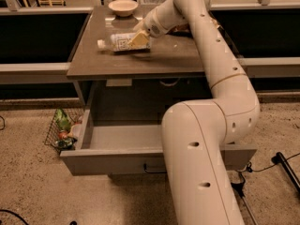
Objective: Place blue plastic bottle into top drawer
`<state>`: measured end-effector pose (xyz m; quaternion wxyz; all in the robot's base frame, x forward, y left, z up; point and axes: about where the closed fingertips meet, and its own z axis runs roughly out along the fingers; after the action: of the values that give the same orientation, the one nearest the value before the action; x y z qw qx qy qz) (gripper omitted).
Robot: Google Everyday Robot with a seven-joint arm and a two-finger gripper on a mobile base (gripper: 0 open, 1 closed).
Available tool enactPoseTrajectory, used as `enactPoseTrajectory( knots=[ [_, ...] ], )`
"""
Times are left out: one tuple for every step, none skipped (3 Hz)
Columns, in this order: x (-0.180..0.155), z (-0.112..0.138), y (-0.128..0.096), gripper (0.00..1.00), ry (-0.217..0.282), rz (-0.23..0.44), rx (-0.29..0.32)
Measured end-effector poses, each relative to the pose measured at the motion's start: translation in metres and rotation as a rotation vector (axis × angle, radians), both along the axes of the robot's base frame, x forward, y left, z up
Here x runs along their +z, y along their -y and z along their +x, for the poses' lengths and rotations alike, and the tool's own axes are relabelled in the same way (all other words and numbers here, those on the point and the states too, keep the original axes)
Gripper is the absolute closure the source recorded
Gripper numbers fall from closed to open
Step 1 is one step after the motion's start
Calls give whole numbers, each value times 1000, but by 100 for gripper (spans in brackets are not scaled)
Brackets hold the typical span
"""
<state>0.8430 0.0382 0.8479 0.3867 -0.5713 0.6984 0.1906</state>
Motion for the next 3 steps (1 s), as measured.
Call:
enactPoseTrajectory(
  knots=[
    [11, 1, 5, 99, 16, -4, -11],
    [42, 5, 19, 100, 80, -4, -49],
    [85, 3, 37, 100, 154, -3, -93]
  ],
)
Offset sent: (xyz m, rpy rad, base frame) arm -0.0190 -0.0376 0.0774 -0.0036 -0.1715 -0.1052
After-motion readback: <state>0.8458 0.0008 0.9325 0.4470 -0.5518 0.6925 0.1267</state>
